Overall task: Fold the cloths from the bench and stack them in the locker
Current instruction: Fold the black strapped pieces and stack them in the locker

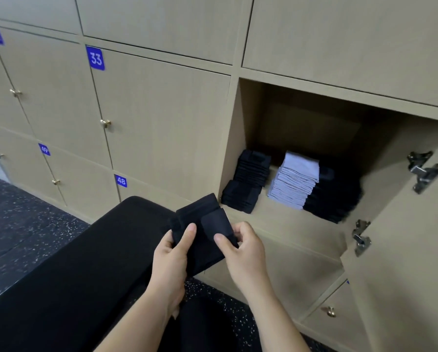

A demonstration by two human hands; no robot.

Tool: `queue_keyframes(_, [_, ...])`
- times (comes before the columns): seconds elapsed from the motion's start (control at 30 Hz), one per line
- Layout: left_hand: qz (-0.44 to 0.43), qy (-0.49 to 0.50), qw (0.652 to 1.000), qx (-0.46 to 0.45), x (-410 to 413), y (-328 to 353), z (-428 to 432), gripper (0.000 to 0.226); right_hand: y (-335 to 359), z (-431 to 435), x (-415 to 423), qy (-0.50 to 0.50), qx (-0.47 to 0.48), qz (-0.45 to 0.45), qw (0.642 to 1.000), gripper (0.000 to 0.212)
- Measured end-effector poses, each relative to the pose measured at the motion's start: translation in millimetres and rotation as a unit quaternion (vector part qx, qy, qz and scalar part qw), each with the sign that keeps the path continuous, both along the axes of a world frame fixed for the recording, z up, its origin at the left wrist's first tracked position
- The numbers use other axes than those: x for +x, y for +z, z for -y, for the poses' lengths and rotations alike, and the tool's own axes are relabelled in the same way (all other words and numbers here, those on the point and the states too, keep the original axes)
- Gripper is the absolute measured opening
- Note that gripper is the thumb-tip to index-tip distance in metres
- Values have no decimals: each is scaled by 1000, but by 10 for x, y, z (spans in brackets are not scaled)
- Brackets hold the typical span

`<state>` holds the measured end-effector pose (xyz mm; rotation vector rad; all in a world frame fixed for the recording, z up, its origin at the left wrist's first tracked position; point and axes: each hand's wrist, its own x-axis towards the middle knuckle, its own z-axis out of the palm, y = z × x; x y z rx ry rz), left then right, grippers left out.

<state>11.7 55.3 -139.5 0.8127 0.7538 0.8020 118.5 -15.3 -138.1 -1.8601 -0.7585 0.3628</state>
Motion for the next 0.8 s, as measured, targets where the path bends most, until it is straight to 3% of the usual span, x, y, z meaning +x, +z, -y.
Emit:
queue_keyframes(0.17, [1,-8,1000,19,9,58,37,24,125,86,75,-12,82,-66,994,11])
queue_keyframes(0.37, [-8,4,1000,25,112,19,37,19,158,128,342,-83,172,-191,963,4])
queue_keyframes(0.57, [-12,19,1000,12,214,-114,-121,18,86,-32,1019,-170,180,-247,937,7])
queue_keyframes(0.8, [-28,7,999,15,411,-335,-406,19,-40,-536,1823,-157,117,-228,954,11])
